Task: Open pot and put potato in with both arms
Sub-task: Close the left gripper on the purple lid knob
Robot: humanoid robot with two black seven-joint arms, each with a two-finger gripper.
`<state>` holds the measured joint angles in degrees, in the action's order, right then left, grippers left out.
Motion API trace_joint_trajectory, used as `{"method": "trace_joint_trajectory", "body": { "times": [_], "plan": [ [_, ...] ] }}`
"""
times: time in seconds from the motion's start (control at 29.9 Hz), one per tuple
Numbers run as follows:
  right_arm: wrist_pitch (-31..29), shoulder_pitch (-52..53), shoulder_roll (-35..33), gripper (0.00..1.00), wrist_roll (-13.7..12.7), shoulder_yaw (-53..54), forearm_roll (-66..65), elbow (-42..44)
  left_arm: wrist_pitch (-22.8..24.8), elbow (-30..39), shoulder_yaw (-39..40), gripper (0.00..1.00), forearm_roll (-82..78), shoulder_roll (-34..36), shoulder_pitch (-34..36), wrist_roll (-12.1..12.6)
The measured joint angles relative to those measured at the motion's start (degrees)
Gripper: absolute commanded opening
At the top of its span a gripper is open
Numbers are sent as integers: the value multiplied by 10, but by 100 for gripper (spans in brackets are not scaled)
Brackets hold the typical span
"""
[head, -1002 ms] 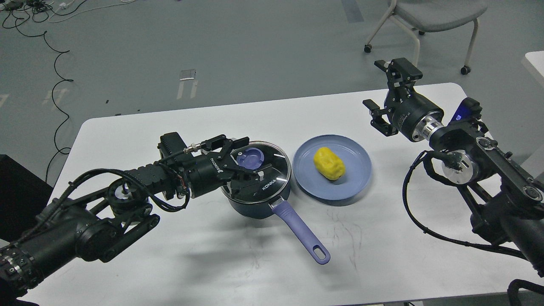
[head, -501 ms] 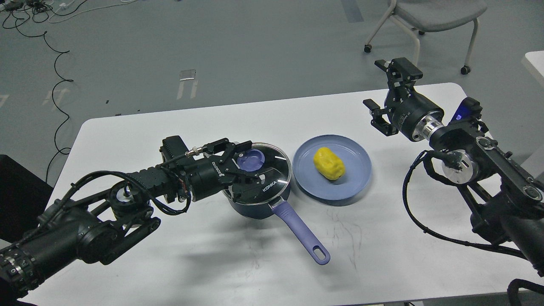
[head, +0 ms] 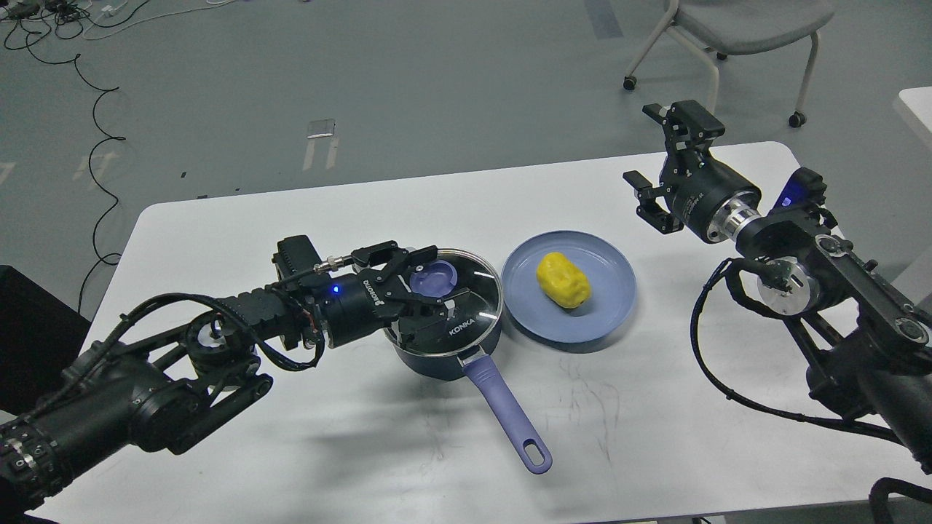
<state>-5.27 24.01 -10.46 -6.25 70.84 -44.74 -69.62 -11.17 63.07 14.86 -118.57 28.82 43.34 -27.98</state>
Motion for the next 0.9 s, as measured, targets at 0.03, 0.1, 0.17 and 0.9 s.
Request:
{"method": "trace_joint_trajectory", "body": {
  "times": [0.03, 0.1, 0.17, 0.9],
  "plan": [
    [0, 1, 0, 100, 0, 0, 0, 0, 0, -3, 0, 83, 0, -1, 0, 0],
    [0, 1, 0, 100, 0, 0, 0, 0, 0, -7, 0, 83, 0, -2, 0, 0],
    [0, 2, 0, 100, 0, 0, 0, 0, 0, -8, 0, 83, 0, -3, -1, 0],
    [0, 2, 0, 100, 1, 0, -1, 9, 0, -34, -1, 76, 0, -5, -1, 0]
  ]
}}
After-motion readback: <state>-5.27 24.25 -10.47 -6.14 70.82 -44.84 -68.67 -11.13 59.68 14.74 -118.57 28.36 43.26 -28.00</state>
